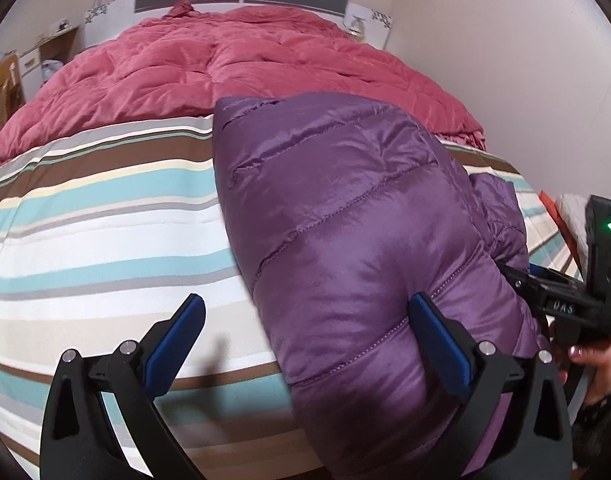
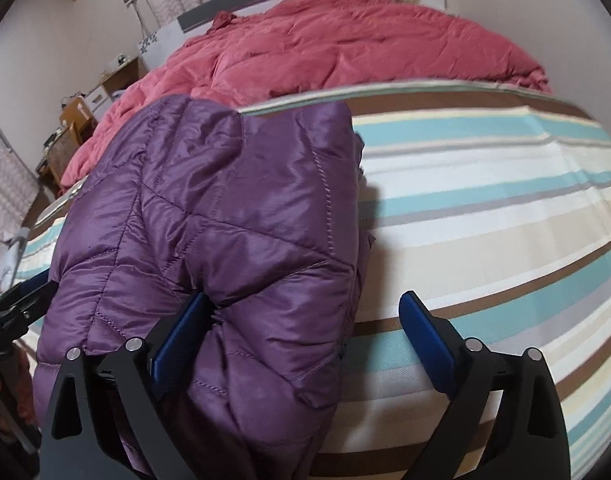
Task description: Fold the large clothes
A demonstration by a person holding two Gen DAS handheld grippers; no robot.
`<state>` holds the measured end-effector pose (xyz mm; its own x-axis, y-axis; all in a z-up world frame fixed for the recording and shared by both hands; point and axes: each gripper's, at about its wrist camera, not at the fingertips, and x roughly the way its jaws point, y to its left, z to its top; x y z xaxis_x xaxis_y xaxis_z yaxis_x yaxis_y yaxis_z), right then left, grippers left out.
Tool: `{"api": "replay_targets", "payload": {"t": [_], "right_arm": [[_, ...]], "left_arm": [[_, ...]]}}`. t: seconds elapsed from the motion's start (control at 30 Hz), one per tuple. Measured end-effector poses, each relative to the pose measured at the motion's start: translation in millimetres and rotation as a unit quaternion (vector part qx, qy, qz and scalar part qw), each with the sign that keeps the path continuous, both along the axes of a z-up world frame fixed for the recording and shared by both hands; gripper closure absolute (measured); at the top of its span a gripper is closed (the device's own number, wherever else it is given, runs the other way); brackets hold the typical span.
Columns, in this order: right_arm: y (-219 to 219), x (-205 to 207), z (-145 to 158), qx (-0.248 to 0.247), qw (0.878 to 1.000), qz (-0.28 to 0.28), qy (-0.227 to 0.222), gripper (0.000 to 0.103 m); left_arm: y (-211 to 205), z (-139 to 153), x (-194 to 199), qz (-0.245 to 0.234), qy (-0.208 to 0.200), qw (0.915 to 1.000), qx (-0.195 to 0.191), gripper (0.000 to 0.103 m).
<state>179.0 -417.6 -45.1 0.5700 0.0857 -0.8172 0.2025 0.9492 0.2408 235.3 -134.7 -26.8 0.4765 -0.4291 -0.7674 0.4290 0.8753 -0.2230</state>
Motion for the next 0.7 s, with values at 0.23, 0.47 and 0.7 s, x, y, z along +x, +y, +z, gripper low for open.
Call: {"api": "replay_targets", "payload": {"t": [0.23,0.47,0.7], "right_arm": [[-9,9,-21,0.074,0.997,0.01,0.026,0.009],[-8,13,-21,0.085,0.995,0.039,0.021,0.018],[-10,11,-23,0.134,0.99,0.046,0.006,0.042]], "left_arm": [[0,-15,4,-0.003,0.045,0.9981,-0.043,0.002],[0,-27,6,-0.009,0.069,0.9942,-0.082,0.002],[-14,-30,4,-0.05,0.089,0.9903,-0.095,0.007]]}}
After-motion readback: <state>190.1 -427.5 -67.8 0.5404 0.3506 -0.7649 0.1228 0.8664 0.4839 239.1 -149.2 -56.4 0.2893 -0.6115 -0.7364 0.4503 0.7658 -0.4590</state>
